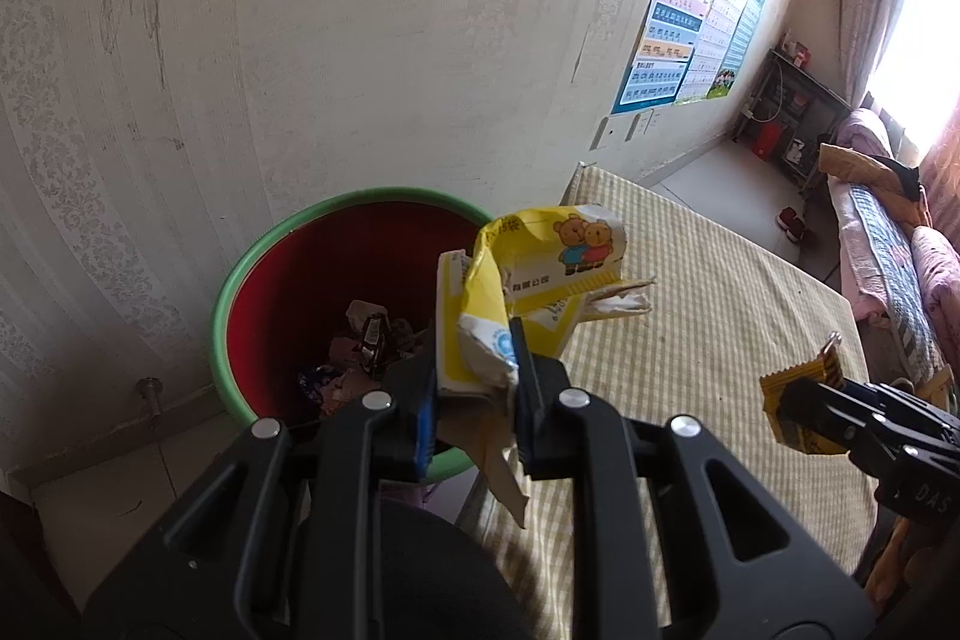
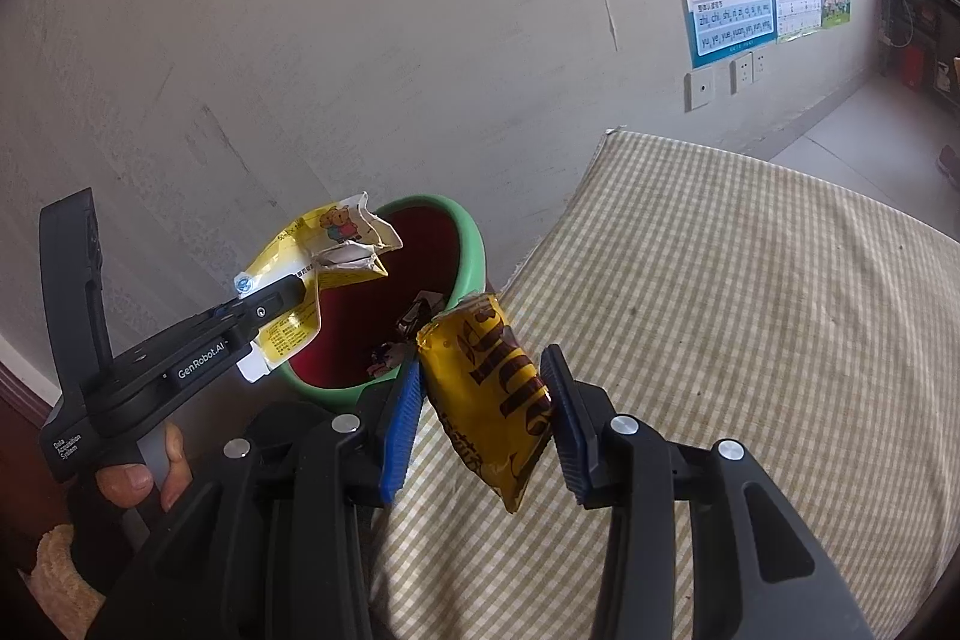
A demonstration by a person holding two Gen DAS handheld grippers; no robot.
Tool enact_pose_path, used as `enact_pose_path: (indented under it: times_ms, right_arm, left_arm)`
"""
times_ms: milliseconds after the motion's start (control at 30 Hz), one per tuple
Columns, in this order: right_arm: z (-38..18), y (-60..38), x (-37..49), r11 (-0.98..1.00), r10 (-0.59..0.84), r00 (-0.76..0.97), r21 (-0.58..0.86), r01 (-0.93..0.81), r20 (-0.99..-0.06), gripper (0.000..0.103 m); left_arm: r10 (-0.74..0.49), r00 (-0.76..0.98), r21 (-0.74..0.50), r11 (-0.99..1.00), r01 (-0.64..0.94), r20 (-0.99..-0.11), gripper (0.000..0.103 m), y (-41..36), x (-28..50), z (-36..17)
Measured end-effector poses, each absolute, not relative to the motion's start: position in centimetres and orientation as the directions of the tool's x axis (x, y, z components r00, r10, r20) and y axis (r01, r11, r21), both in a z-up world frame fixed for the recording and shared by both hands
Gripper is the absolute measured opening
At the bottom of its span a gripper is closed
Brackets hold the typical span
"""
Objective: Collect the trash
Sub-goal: 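Bring the striped wrapper and bear-print packet over the bin opening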
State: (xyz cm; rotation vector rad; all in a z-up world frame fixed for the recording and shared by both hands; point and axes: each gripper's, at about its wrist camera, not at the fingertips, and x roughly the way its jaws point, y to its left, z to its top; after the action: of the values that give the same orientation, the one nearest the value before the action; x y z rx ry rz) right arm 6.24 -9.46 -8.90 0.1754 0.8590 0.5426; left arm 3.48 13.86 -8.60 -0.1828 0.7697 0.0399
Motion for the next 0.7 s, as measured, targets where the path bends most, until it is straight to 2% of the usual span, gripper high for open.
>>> enact_pose_path:
  times_ms: [700]
  right_arm:
    - [-9.4, -5.5, 8.3, 0.823, 0.552, 0.482, 0.351, -0.446, -0.681, 0.04]
  left_arm:
    - [0.0, 0.702, -0.161, 0.973, -0.163, -0.712, 0.019, 16.7, 3.6, -9.8]
